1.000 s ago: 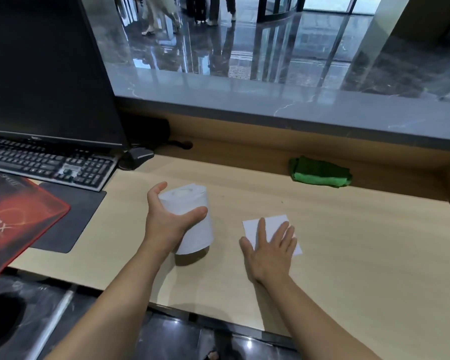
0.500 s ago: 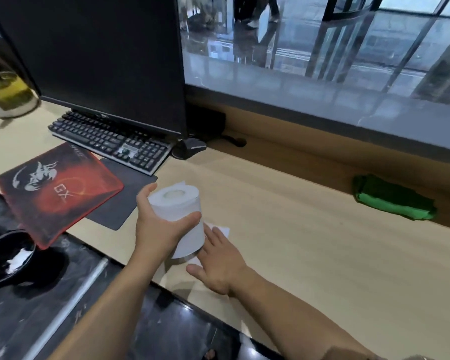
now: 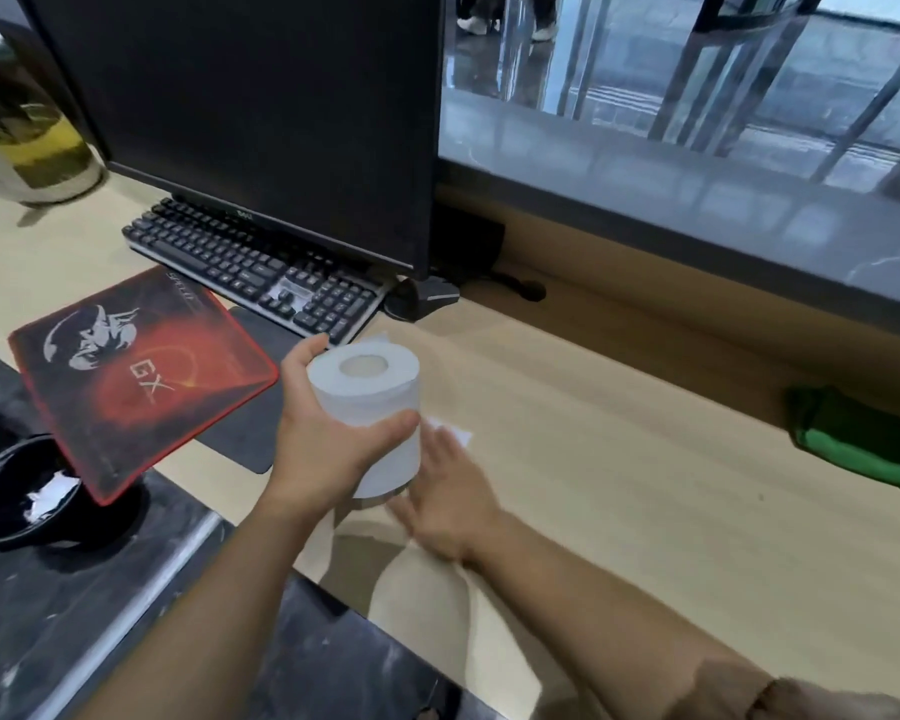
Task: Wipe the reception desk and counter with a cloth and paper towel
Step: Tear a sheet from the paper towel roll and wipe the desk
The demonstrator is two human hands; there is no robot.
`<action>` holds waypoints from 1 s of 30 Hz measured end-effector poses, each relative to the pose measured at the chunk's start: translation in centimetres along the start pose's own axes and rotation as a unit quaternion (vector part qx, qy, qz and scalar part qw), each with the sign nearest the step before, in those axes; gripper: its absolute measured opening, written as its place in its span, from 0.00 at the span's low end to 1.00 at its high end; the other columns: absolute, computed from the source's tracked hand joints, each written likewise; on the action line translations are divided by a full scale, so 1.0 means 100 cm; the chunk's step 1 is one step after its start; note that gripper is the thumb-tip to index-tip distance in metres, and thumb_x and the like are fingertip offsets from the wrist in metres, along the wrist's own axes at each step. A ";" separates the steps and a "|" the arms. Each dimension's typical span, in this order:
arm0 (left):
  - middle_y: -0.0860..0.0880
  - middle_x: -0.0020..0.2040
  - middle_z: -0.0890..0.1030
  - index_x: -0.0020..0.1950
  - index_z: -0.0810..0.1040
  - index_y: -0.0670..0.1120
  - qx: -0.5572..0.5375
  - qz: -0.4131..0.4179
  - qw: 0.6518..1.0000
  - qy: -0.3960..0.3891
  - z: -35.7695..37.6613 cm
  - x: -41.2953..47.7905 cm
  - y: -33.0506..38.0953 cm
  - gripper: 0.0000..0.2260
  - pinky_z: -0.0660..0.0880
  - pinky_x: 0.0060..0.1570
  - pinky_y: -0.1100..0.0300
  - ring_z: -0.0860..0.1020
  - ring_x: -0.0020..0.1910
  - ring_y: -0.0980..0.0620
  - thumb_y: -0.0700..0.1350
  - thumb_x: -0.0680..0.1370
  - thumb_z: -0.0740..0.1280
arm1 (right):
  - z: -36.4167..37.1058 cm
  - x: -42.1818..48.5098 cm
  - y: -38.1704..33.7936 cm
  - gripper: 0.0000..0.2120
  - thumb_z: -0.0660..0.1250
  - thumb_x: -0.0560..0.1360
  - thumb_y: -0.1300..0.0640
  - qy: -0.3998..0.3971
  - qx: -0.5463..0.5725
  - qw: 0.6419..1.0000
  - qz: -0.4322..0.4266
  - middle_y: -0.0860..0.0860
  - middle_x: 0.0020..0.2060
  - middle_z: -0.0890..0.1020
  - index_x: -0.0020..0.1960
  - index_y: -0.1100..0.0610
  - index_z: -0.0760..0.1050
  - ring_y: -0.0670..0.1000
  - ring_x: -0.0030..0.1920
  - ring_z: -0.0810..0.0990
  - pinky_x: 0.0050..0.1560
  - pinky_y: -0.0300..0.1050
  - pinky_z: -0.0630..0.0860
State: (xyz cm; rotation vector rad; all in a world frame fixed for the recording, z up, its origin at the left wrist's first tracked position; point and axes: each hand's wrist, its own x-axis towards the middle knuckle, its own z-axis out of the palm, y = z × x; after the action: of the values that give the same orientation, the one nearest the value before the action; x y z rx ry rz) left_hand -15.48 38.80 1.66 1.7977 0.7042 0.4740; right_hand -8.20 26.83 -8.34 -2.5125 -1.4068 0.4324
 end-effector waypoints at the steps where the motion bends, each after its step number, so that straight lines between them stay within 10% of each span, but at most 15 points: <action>1: 0.55 0.62 0.69 0.70 0.59 0.57 -0.001 0.002 1.000 -0.001 -0.001 0.004 -0.001 0.44 0.71 0.54 0.60 0.71 0.59 0.54 0.43 0.62 0.81 | 0.003 -0.002 -0.016 0.32 0.52 0.79 0.43 0.000 0.024 0.999 -0.048 0.54 0.79 0.51 0.79 0.54 0.50 0.54 0.77 0.46 0.77 0.50 0.44; 6: 0.56 0.62 0.70 0.68 0.59 0.59 -0.006 0.005 1.000 -0.001 -0.001 0.021 -0.011 0.46 0.72 0.55 0.58 0.72 0.60 0.53 0.44 0.59 0.83 | -0.009 0.027 -0.011 0.24 0.61 0.77 0.47 -0.028 0.098 0.987 -0.123 0.51 0.71 0.69 0.73 0.48 0.64 0.55 0.70 0.66 0.70 0.48 0.65; 12: 0.57 0.61 0.70 0.65 0.59 0.63 -0.011 0.001 1.000 -0.006 0.002 0.035 -0.020 0.45 0.73 0.59 0.56 0.72 0.60 0.55 0.53 0.54 0.80 | -0.040 0.099 0.095 0.31 0.41 0.82 0.43 0.023 -0.142 0.984 0.103 0.54 0.78 0.40 0.79 0.58 0.40 0.52 0.78 0.37 0.77 0.50 0.39; 16: 0.56 0.63 0.70 0.67 0.60 0.61 -0.002 0.002 1.000 0.002 0.003 0.039 -0.024 0.46 0.73 0.62 0.52 0.72 0.62 0.54 0.53 0.55 0.80 | -0.025 0.094 0.066 0.31 0.42 0.83 0.44 0.010 -0.086 0.988 0.131 0.55 0.78 0.37 0.79 0.59 0.37 0.53 0.77 0.35 0.77 0.49 0.37; 23: 0.55 0.64 0.70 0.68 0.59 0.61 -0.006 0.002 1.000 0.000 0.005 0.041 -0.013 0.45 0.74 0.57 0.55 0.73 0.61 0.52 0.49 0.58 0.82 | 0.014 0.012 -0.019 0.31 0.57 0.79 0.44 0.041 0.054 0.997 -0.044 0.52 0.77 0.58 0.78 0.51 0.52 0.55 0.75 0.53 0.74 0.41 0.39; 30: 0.56 0.61 0.69 0.69 0.58 0.59 0.004 0.019 1.000 -0.012 0.014 0.033 0.005 0.43 0.70 0.48 0.65 0.71 0.59 0.54 0.45 0.62 0.81 | 0.024 -0.020 -0.025 0.29 0.47 0.82 0.41 -0.042 -0.050 0.986 -0.154 0.54 0.79 0.43 0.79 0.49 0.45 0.54 0.78 0.37 0.72 0.46 0.28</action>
State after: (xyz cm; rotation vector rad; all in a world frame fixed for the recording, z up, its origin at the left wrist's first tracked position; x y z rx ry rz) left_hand -12.05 39.90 1.57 1.8231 0.6576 0.4755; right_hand -12.03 26.52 -9.45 -2.3145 -1.8550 0.4211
